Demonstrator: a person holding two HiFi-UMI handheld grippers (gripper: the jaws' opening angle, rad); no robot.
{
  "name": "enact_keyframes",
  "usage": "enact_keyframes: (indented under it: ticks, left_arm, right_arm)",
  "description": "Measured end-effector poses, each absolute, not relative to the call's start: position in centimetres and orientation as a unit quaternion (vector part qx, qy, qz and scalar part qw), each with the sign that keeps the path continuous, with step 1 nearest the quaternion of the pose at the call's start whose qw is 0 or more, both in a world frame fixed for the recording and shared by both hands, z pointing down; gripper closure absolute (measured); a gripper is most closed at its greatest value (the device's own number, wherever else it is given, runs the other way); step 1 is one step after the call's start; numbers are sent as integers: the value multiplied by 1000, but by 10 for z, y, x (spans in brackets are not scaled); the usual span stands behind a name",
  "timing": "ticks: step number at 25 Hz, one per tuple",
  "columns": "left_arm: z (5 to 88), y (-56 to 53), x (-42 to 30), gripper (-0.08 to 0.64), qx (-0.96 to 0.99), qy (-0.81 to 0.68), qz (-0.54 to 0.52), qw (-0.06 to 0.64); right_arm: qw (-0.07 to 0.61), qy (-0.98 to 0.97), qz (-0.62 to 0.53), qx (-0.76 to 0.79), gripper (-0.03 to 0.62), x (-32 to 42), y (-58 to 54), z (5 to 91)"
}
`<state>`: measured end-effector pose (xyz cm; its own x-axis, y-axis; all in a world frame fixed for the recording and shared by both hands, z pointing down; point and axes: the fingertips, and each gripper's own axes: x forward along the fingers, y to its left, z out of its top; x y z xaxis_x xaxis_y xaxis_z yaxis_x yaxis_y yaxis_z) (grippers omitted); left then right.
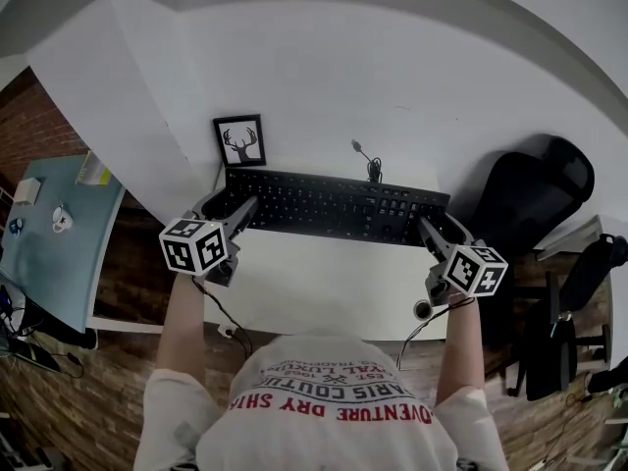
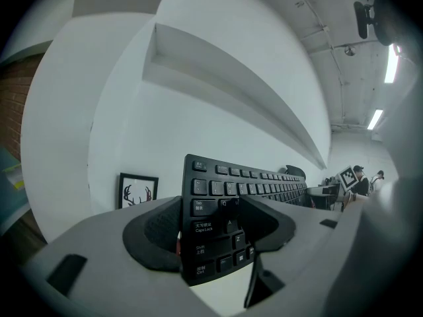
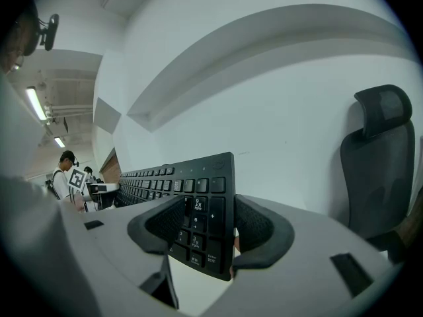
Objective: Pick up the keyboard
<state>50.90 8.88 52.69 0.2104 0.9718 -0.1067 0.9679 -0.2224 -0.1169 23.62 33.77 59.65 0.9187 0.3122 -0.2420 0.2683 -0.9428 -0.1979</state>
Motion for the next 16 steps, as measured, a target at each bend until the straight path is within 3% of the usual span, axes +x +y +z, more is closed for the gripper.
enact_keyframes:
  ticks: [16]
  left_arm:
    - [527, 94, 513, 295, -778, -625, 67, 24]
  right_arm:
    - [98, -150, 126, -976, 341, 240, 340, 603]
